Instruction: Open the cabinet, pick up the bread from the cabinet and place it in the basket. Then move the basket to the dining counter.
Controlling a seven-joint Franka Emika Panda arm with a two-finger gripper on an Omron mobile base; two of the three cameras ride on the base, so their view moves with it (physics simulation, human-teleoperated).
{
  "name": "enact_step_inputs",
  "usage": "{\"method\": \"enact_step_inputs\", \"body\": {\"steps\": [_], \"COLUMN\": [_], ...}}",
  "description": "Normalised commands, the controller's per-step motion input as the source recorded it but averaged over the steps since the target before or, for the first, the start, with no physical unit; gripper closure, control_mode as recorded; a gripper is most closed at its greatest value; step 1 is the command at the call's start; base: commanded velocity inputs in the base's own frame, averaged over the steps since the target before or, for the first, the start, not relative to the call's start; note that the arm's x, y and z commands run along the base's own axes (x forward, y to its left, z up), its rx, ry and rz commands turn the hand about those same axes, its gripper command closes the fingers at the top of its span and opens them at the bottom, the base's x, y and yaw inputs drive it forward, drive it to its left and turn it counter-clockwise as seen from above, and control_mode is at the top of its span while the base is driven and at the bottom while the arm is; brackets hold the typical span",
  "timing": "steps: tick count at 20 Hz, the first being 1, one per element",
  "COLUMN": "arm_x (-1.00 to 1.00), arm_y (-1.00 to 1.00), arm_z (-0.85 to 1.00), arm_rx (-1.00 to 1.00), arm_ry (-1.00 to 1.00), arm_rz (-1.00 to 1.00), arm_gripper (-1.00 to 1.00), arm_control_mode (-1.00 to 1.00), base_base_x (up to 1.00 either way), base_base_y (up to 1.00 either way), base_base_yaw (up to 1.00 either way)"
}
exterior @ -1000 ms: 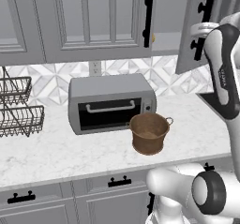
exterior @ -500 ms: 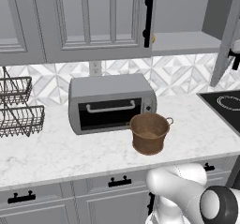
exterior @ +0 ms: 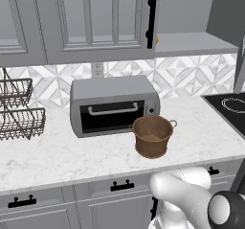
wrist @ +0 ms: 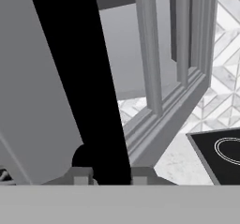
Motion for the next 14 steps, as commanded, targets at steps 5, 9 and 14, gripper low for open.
{"method": "enact_step_inputs", "body": {"steps": [5, 9, 14], "arm_x": [-0.08, -0.57, -0.53], "arm_y": [0.0, 0.08, 0.66], "arm_z": [0.0, 0.0, 0.13], "arm_rx": [0.0, -0.01, -0.19], "arm_ry": [0.0, 0.0, 0.0], "arm_rz": [0.0, -0.12, -0.22], "arm_gripper": [-1.0, -1.0, -1.0], "arm_control_mode": [-1.0, -1.0, -1.0], "base_base_x": [0.0, 0.0, 0.0], "base_base_y": [0.0, 0.0, 0.0], "base_base_yaw": [0.0, 0.0, 0.0]}}
